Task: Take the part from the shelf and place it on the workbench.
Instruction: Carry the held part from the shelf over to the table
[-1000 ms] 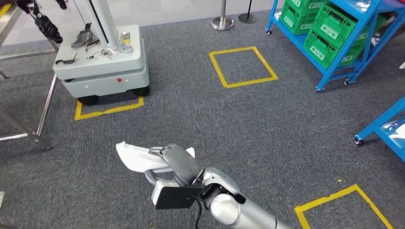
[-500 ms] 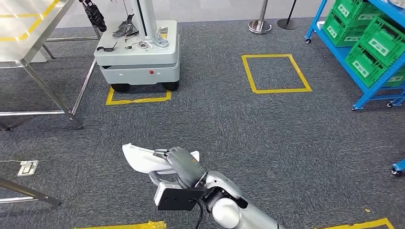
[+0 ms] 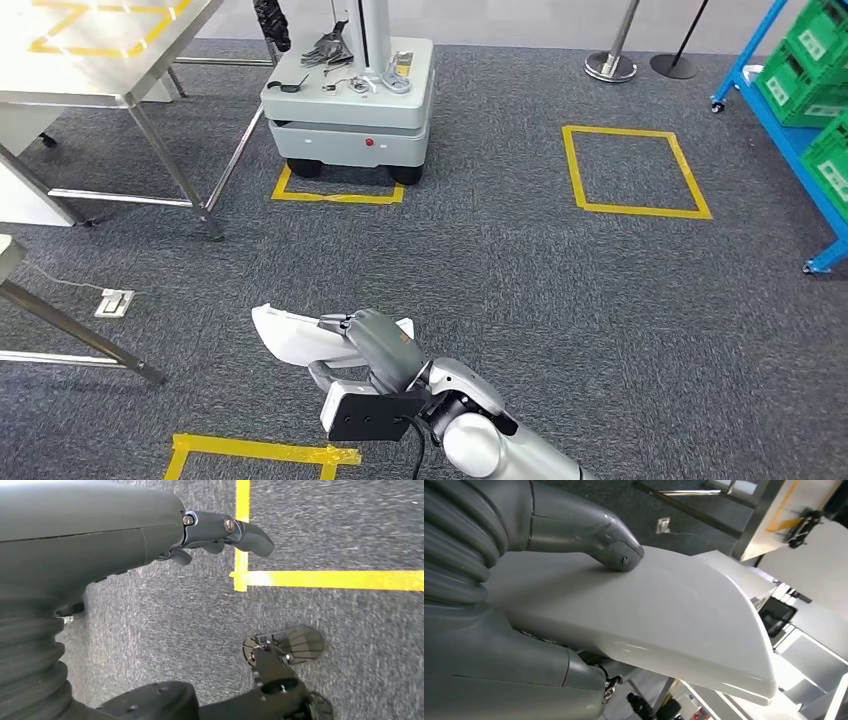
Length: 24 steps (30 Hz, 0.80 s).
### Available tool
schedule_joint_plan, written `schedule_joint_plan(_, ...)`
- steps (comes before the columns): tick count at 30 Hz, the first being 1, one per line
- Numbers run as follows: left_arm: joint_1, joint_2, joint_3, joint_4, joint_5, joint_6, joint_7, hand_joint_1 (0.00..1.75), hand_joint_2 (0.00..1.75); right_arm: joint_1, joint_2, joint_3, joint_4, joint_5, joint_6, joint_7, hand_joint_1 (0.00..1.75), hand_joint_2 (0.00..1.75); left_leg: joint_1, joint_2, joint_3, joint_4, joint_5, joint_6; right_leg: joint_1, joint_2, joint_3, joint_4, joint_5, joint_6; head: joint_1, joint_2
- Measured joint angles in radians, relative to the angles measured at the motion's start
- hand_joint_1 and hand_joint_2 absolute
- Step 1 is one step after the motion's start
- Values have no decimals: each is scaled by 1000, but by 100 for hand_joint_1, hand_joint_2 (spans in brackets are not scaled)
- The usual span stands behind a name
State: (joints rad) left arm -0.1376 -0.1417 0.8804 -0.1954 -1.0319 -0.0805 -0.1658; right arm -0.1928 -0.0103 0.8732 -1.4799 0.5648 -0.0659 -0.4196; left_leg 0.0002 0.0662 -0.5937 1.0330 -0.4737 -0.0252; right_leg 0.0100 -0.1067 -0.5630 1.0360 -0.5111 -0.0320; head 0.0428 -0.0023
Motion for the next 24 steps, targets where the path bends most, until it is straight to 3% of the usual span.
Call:
schedule_joint_plan(2, 4, 0, 0, 0, 0, 0, 3, 0, 175, 0, 0, -1, 0, -1, 0, -1, 157, 175, 1, -22, -1, -3, 7, 11, 0, -14, 1, 0, -3, 10, 0, 0)
schedule_joint_plan(4, 6, 0, 0, 0, 0, 0, 5, 0, 175, -1, 0, -1, 0, -1, -1, -2, 157, 175, 6, -44, 0, -10, 14, 23, -4, 18, -9, 30, -26, 22, 1, 0)
schedule_joint_plan(6, 4, -1, 0, 0, 0, 0, 5, 0, 175, -1, 0, -1, -1, -1, -3, -1, 157, 175, 10, -66, -2, -12, 18, 31, -11, 76, -56, 135, -83, 32, 4, 0)
schedule_joint_plan(8, 1, -2, 0, 0, 0, 0, 3, 0, 175, 1, 0, -1, -1, -1, -4, 2, 157, 175, 10, -91, -7, -10, 20, 34, -14, 99, -118, 260, -129, 36, 4, 0)
schedule_joint_plan(9, 1, -2, 0, 0, 0, 0, 2, 0, 175, 2, 0, -1, -1, 0, -3, 3, 157, 175, 10, -105, -8, -8, 20, 33, -16, 101, -132, 284, -128, 37, 4, 0)
schedule_joint_plan(10, 1, -2, 0, 0, 0, 0, 0, 0, 175, 2, 0, -1, -1, 0, -3, 4, 157, 175, 11, -118, -9, -5, 21, 32, -17, 103, -125, 266, -107, 37, 4, 0)
schedule_joint_plan(11, 1, -2, 0, 0, 0, 0, -2, 0, 175, 2, 0, -1, -1, 0, -3, 5, 157, 175, 12, -132, -10, -3, 21, 30, -20, 110, -98, 209, -71, 37, 4, 0)
schedule_joint_plan(13, -1, -2, 0, 0, 0, 0, -7, 0, 175, 1, 0, -2, 0, 0, -3, 5, 157, 175, 14, -159, -13, 2, 22, 20, -25, 145, -33, 73, -17, 36, 4, 0)
schedule_joint_plan(15, -3, -2, 0, 0, 0, 0, -9, 0, 175, 0, 0, -2, 0, 0, -3, 5, 157, 175, 15, -178, -19, 2, 26, 5, -25, 167, -8, 13, -4, 31, 5, 0)
schedule_joint_plan(17, 0, -2, 0, -1, 0, 0, -8, 0, 175, 0, 0, -2, 0, 0, -4, 4, 157, 175, 17, -192, -25, -5, 33, -11, -21, 153, -8, 9, 2, 18, 5, 0)
schedule_joint_plan(18, 1, -1, 0, 0, 0, 0, -7, 0, 175, 0, 1, -2, 0, 0, -4, 4, 157, 175, 17, -184, -29, -4, 32, -16, -21, 144, -6, 4, 6, 9, 5, 0)
schedule_joint_plan(20, 3, -1, 0, 0, 0, 0, -4, 0, 175, 0, 3, -2, 0, -1, -5, 3, 157, 175, 15, -136, -55, 45, 0, -23, -22, 121, -2, -6, 14, -6, 1, 0)
schedule_joint_plan(22, 2, -2, 0, 0, -1, 0, -1, 0, 175, 2, 3, -2, 0, -1, -6, 4, 157, 175, 13, -87, -111, 169, -66, -25, -18, 95, -4, -7, 16, -13, -2, 0)
schedule_joint_plan(24, 4, -3, 0, 0, -2, 0, 4, 0, 175, 5, 3, -2, 0, 0, -6, 5, 157, 175, 13, -75, -151, 269, -102, -27, -13, 67, -6, -6, 14, -17, -2, 0)
